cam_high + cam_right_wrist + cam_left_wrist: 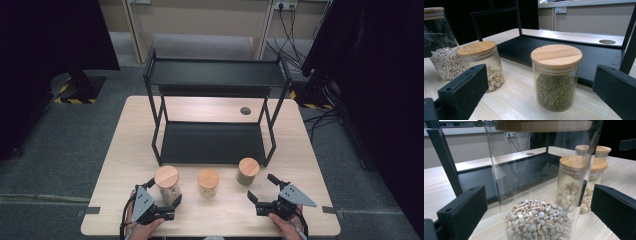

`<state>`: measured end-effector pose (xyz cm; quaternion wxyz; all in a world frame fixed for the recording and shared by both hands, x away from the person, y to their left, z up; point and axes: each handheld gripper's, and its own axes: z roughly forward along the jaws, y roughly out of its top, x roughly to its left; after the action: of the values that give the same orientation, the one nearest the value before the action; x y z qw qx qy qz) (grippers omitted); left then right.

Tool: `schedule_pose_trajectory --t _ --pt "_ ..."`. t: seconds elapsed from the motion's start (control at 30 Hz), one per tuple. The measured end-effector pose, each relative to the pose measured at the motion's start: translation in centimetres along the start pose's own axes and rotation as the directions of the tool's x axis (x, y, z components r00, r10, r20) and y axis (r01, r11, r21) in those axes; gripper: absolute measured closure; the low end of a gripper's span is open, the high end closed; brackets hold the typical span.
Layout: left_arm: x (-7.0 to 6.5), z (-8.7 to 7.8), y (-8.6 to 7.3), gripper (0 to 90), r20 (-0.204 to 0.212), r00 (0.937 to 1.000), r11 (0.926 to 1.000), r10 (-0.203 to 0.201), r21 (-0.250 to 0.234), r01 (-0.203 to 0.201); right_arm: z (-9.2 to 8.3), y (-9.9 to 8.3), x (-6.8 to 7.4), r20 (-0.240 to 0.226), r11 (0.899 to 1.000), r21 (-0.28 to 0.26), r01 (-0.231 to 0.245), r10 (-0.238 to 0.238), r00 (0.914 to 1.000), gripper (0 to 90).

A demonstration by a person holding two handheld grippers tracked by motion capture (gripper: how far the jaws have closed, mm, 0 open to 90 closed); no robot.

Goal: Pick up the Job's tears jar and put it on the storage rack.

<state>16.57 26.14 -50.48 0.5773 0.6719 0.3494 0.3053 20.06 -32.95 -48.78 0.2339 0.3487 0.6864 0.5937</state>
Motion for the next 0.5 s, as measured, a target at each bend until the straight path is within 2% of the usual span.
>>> schedule_pose_trajectory --t 0.5 --pt "-0.03 -0.07 -0.02 0.1 -0.005 1.0 1.0 0.003 -0.003 -0.003 -0.06 -0.07 0.09 -0.001 1.0 -0.006 -0.002 0.002 1.0 0.4"
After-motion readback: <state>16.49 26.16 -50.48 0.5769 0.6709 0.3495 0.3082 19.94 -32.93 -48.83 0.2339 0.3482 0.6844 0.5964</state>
